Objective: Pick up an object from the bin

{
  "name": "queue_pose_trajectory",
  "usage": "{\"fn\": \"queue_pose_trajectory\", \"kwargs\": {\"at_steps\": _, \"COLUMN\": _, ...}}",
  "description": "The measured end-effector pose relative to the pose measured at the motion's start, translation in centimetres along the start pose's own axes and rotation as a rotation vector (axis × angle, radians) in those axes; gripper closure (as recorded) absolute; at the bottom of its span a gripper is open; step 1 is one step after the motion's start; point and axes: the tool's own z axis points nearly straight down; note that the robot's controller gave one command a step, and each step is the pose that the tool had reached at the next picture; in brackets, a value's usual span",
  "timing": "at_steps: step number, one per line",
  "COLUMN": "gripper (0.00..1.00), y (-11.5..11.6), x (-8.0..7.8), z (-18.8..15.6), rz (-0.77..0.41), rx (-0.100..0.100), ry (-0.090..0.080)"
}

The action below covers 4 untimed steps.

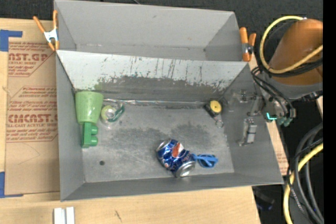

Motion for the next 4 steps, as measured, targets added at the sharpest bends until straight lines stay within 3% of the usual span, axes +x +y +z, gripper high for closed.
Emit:
{"fn": "queue_pose_trajectory", "kwargs": {"at_steps": 1, "gripper": 0.0, "y": 7.3, "x": 0.2, "z": 12.9, "rz": 0.132, "rx": -0.003, "ry": 0.001}}
{"fn": "queue_pose_trajectory", "kwargs": {"at_steps": 2, "gripper": 0.0, "y": 9.6, "x": 5.6, "z": 9.0, "rz": 0.253, "rx": -0.002, "ry": -0.004}}
{"fn": "queue_pose_trajectory", "kwargs": {"at_steps": 3, "gripper": 0.0, "y": 14.1, "x": 4.2, "z": 12.3, "rz": 0.23, "rx": -0.002, "ry": -0.003}}
{"fn": "queue_pose_trajectory", "kwargs": {"at_steps": 4, "gripper": 1.0, "y": 13.8, "x": 4.2, "z": 12.0, "rz": 0.234, "rx": 0.0, "ry": -0.006}}
